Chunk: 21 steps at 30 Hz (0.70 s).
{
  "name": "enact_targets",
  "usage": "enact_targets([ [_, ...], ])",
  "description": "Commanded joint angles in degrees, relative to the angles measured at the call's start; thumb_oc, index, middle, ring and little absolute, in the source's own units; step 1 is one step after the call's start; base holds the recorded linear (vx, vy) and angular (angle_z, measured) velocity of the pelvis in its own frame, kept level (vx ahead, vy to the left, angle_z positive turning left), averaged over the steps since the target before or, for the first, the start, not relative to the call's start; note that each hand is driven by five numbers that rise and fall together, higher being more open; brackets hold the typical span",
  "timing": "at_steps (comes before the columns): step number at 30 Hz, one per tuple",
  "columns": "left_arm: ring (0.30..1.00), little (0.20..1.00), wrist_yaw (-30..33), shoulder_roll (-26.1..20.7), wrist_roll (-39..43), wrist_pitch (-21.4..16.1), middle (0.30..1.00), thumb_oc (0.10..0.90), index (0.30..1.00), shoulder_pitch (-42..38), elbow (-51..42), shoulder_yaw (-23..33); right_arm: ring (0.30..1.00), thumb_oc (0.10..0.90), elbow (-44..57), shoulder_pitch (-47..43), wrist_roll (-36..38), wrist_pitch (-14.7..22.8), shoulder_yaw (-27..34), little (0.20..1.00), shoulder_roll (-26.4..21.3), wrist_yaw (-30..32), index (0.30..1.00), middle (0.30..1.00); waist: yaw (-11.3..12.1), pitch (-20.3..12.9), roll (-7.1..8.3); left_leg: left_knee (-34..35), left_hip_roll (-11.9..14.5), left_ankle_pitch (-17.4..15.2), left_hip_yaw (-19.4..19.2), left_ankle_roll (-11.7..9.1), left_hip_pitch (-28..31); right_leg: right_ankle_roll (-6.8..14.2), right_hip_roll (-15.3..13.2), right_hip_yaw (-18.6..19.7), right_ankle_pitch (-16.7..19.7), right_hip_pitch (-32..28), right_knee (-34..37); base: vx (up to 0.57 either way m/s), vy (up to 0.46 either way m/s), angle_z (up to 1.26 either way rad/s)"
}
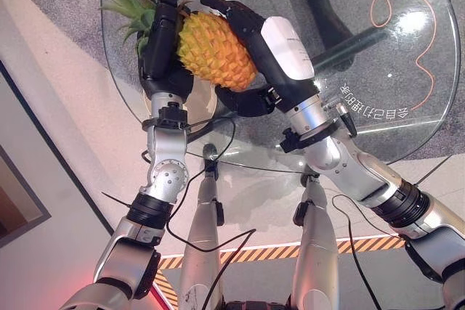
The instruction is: Pick up the fruit to the plate
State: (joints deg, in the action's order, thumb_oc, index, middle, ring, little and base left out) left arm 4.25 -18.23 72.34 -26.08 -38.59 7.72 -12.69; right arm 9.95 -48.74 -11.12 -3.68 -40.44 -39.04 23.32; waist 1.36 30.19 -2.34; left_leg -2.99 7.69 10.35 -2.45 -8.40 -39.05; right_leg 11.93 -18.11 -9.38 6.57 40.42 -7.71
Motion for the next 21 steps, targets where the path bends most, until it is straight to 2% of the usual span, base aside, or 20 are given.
enact_targets([
  [1,0.300,0.200,0.82,-0.60,-7.37,-6.67,0.300,0.100,0.300,-4.24,-8.78,1.61,0.900,0.800,5.91,-6.11,-1.76,3.20,8.56,0.900,0.33,5.56,0.900,0.900,0.86,-0.40,-0.03,2.14,-1.64,-1.00,-0.70,1.20,2.67,0.71,0.81,-2.52,3.16,-2.24,1.54,0.00,0.000,0.00],
  [6,0.300,0.200,5.84,-0.50,-9.91,-9.65,0.300,0.100,0.300,-3.98,-7.76,3.68,0.900,0.800,5.45,-6.14,-1.94,2.97,8.63,0.900,0.55,5.60,0.900,0.900,1.16,-0.40,0.04,2.42,-1.61,-0.86,-0.57,1.09,2.94,0.65,0.81,-2.68,3.00,-2.59,1.58,0.00,0.000,0.00],
  [21,0.300,0.200,15.31,0.27,-17.76,-11.39,0.300,0.100,0.300,-4.16,-7.18,5.94,0.900,0.800,4.82,-5.93,-2.34,3.17,9.51,0.900,1.47,5.87,0.900,0.900,1.39,-0.40,0.22,2.44,-1.55,-0.80,-0.51,0.97,2.94,0.54,0.90,-2.97,2.64,-2.64,1.24,0.00,0.000,0.00],
])
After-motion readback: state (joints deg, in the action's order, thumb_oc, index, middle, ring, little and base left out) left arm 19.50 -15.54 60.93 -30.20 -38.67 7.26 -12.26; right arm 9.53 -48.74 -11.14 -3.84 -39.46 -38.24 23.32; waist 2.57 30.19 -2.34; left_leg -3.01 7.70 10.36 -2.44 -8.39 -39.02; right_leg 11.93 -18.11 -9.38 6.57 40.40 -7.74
